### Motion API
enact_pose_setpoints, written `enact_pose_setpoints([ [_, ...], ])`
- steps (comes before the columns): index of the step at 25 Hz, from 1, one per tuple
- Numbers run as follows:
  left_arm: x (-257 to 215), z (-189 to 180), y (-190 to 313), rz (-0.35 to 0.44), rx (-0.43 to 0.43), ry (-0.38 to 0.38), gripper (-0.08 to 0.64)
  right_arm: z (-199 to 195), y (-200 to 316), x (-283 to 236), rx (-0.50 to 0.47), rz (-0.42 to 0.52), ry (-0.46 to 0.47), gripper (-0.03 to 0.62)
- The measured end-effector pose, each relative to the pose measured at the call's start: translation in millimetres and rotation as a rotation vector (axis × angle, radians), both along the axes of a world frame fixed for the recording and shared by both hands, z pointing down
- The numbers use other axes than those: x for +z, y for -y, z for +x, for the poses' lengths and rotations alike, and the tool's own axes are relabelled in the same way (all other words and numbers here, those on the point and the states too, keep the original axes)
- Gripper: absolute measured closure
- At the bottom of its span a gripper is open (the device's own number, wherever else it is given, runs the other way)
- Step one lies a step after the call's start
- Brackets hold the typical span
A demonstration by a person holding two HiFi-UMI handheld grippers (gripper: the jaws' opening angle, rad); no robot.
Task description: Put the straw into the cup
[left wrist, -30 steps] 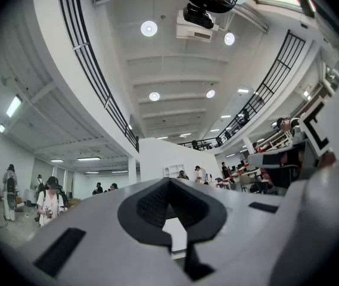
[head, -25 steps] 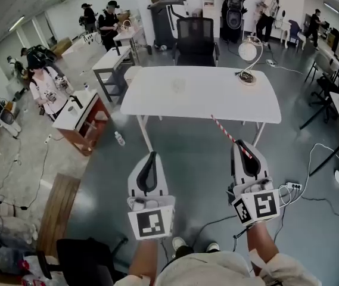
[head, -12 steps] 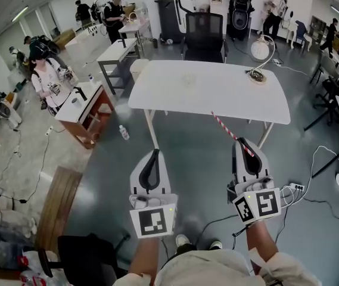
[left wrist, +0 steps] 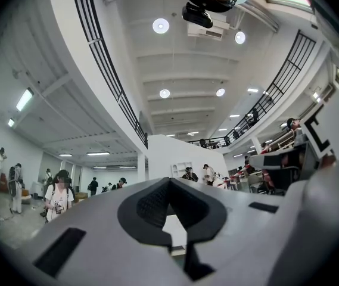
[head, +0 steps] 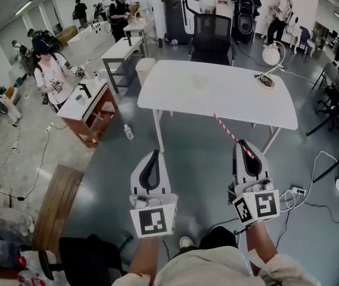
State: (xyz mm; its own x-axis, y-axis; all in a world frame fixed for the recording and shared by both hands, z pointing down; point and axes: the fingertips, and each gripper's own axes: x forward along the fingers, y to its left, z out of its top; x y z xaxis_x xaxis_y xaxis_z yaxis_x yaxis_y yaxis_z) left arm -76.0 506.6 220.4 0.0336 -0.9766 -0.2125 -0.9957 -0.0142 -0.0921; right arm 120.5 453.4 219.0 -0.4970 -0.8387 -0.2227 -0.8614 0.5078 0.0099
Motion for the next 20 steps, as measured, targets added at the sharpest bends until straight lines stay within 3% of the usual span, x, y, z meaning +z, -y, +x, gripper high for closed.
enact_pose_setpoints([
  [9,8.3,-42.1,0.0,-0.007,-0.038,-0.033,0.557,-38.0,8.8,4.9,-0.025,-0.007,-0.027,0.569],
  [20,16.3,-49.7,41.2,-0.030,-0.069,-0.010,0.558,-50.0,57.0,21.3,-0.059,-0.035,-0.013,0.569],
])
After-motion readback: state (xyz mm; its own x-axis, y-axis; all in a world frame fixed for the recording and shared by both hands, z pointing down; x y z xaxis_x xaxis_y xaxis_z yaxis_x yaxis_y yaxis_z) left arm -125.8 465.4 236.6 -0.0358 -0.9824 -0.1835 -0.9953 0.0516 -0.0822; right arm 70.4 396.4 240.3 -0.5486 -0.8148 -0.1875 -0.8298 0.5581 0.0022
